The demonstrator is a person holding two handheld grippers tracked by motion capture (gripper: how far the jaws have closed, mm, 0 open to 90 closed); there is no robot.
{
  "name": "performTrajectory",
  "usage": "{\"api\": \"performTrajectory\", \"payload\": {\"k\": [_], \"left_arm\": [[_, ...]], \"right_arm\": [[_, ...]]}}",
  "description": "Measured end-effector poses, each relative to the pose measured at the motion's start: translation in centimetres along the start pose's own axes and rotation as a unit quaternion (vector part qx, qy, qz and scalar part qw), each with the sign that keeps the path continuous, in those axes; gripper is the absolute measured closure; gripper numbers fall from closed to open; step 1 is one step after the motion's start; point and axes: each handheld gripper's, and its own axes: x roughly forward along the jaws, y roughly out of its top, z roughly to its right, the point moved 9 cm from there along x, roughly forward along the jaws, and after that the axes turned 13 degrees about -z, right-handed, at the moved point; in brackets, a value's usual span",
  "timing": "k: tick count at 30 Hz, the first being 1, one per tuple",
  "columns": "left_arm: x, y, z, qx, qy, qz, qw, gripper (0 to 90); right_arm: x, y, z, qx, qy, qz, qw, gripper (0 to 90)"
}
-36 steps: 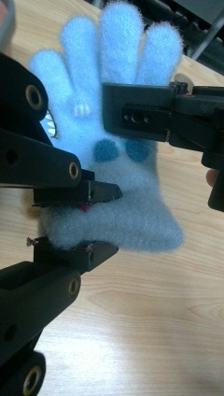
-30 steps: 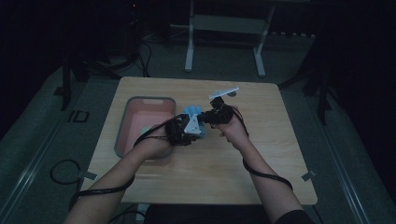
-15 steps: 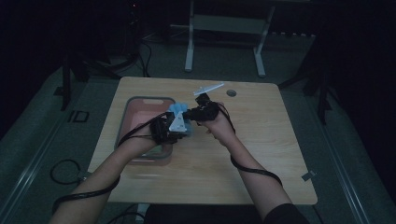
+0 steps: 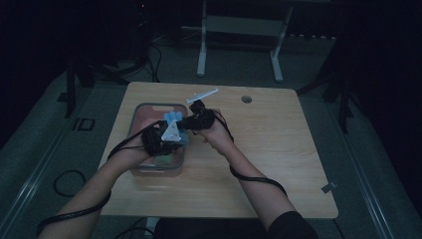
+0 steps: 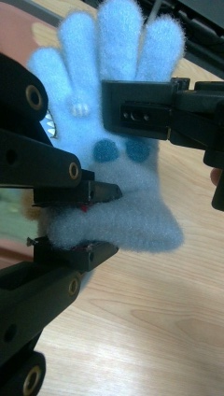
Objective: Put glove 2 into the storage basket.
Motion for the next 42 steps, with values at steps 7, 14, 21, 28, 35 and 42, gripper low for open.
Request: {"api": "performTrajectory", "payload": {"k": [7,14,21,28,35,42], "left_arm": [[-0.3,-1.9,-0.3,-0.008,-0.002,-0.005,1.0,76.7],[-0.5,-3.4,-0.6,-0.021,-0.003,-0.009,0.9997,76.7],[0.3,-4.5,-0.7,-0.026,-0.008,-0.016,0.9995,76.7],[2.0,-5.3,-0.3,-0.032,-0.027,-0.027,0.9988,76.6],[3.2,-6.0,0.3,-0.036,-0.038,-0.036,0.998,76.6],[4.1,-6.2,0.4,-0.044,-0.052,-0.037,0.997,76.5]], "right_arm": [[1.6,0.9,-0.9,-0.006,0.007,0.0,1.0,78.5],[3.0,1.8,-1.8,-0.014,0.009,-0.009,0.9998,78.4],[4.3,1.7,-1.6,-0.01,0.011,-0.011,0.9998,78.4],[6.2,0.6,-0.9,-0.004,0.007,-0.027,0.9996,78.3],[7.6,-0.7,-0.3,0.003,0.007,-0.043,0.9991,78.0],[7.9,-0.7,-0.4,-0.016,-0.017,-0.059,0.998,76.1]]}}
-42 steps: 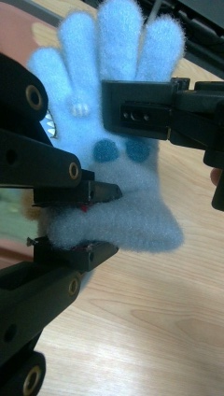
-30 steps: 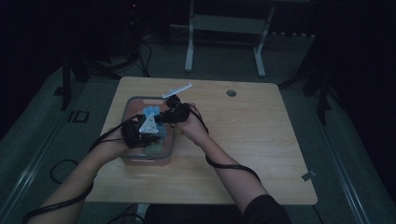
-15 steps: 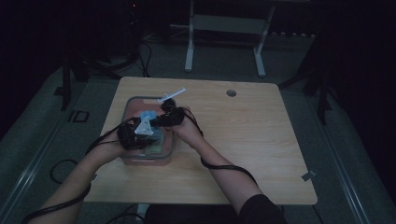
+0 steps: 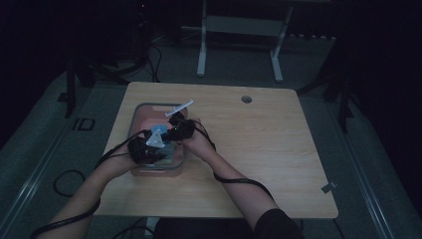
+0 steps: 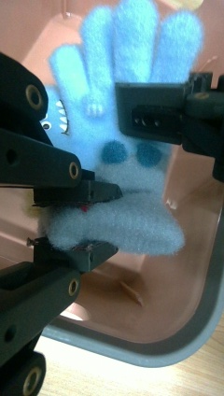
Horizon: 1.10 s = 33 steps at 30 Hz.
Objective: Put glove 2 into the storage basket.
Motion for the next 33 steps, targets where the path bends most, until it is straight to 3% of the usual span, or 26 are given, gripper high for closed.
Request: {"api": "performTrajectory", "payload": {"k": [3,5,8,17,20,24,26,27,31,33], "left_arm": [[0.4,-0.1,0.0,-0.001,-0.004,-0.004,1.0,76.3],[0.9,-0.2,-0.1,-0.002,-0.005,-0.005,1.0,76.2],[1.0,-0.2,-0.3,-0.006,-0.007,-0.004,0.9999,75.3],[1.0,-0.1,-0.4,-0.023,-0.012,-0.002,0.9997,62.1],[0.9,-0.1,-0.5,-0.033,-0.009,0.003,0.9994,55.7],[0.3,0.0,-1.0,-0.058,-0.001,0.016,0.9982,38.8],[-0.1,0.1,-1.2,-0.067,0.005,0.025,0.9974,35.4],[-0.3,0.2,-1.2,-0.074,0.004,0.031,0.9967,28.2],[-0.7,0.6,-1.1,-0.087,0.006,0.041,0.9953,14.4],[-0.8,0.8,-0.9,-0.095,0.002,0.043,0.9946,14.3]], "right_arm": [[0.1,0.0,0.0,-0.001,-0.002,-0.007,1.0,75.4],[0.5,-0.2,0.1,-0.006,-0.004,-0.026,0.9996,73.6],[0.7,-0.3,0.3,-0.003,-0.008,-0.037,0.9993,67.4],[-0.3,-0.3,0.4,-0.007,-0.007,-0.028,0.9996,51.1],[-0.7,-0.1,0.3,-0.011,-0.006,-0.024,0.9996,48.4],[-1.7,0.1,0.1,-0.025,-0.005,-0.013,0.9996,41.7],[-1.9,0.1,0.0,-0.022,-0.002,-0.012,0.9997,39.9],[-2.2,0.0,0.0,-0.022,0.003,-0.009,0.9997,36.4],[-3.1,-0.1,0.1,-0.019,0.009,-0.003,0.9998,27.3],[-3.6,-0.4,0.1,-0.018,0.009,-0.002,0.9998,24.2]]}}
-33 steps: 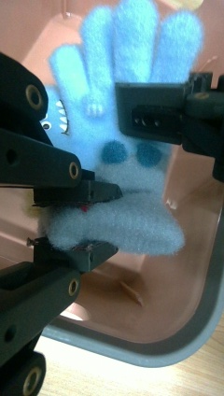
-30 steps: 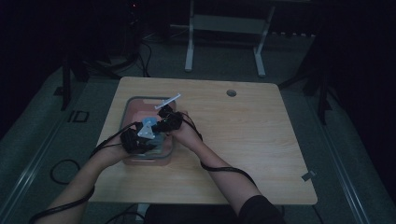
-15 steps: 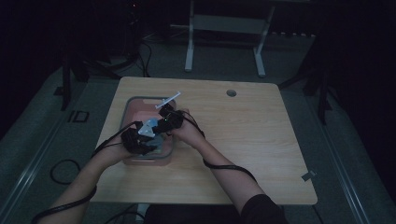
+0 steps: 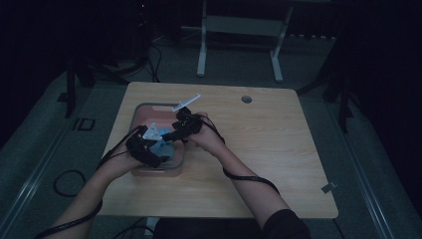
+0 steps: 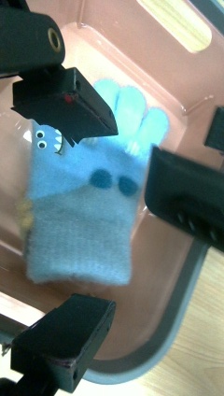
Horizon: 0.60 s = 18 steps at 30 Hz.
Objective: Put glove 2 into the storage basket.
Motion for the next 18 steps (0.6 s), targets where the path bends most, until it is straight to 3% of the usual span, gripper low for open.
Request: {"api": "performTrajectory", "payload": {"k": [6,12,18], "left_arm": [[0.0,0.9,0.5,-0.012,-0.01,0.01,0.9998,2.5],[-0.2,1.7,1.2,-0.023,-0.019,0.03,0.9991,2.1],[-0.5,3.0,2.0,-0.014,-0.021,0.049,0.9985,2.1]], "right_arm": [[-1.5,-1.0,0.0,-0.005,0.007,0.014,0.9999,17.5],[-2.4,-2.1,0.6,-0.008,0.003,0.015,0.9998,16.1],[-3.5,-3.4,1.1,-0.007,-0.007,0.019,0.9998,16.1]]}}
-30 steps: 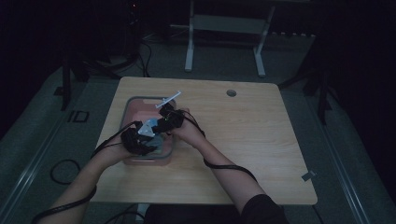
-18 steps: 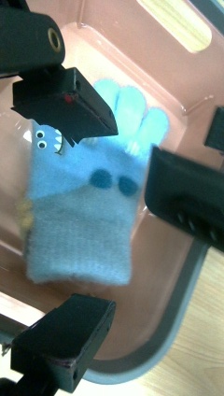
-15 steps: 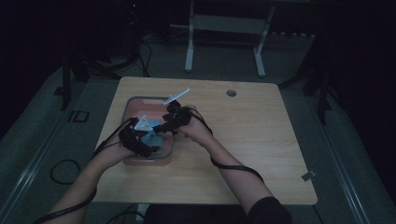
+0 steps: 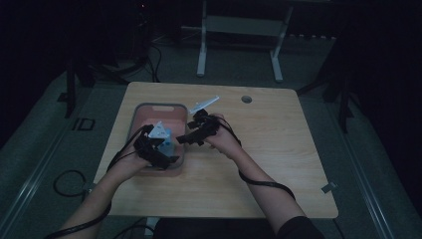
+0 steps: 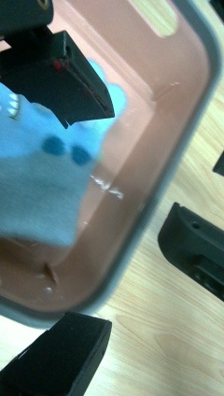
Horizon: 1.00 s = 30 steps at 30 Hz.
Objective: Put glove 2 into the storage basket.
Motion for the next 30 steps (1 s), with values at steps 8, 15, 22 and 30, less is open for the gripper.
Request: {"api": "performTrajectory", "payload": {"k": [8,15,22,30], "left_arm": [[0.7,1.8,1.9,0.017,-0.024,0.013,0.9995,2.1],[1.3,3.3,3.2,0.025,-0.031,0.03,0.9988,2.1],[1.7,5.2,5.0,0.037,-0.048,0.052,0.9968,2.1],[3.0,6.4,7.5,0.061,-0.059,0.056,0.9948,2.1]], "right_arm": [[-1.6,-1.9,0.9,0.004,-0.021,0.012,0.9997,16.1],[-2.9,-3.2,1.6,0.009,-0.032,0.014,0.9994,16.1],[-4.3,-5.8,2.5,0.015,-0.044,0.019,0.9987,16.1],[-4.7,-8.2,3.3,0.021,-0.045,0.02,0.9986,16.1]]}}
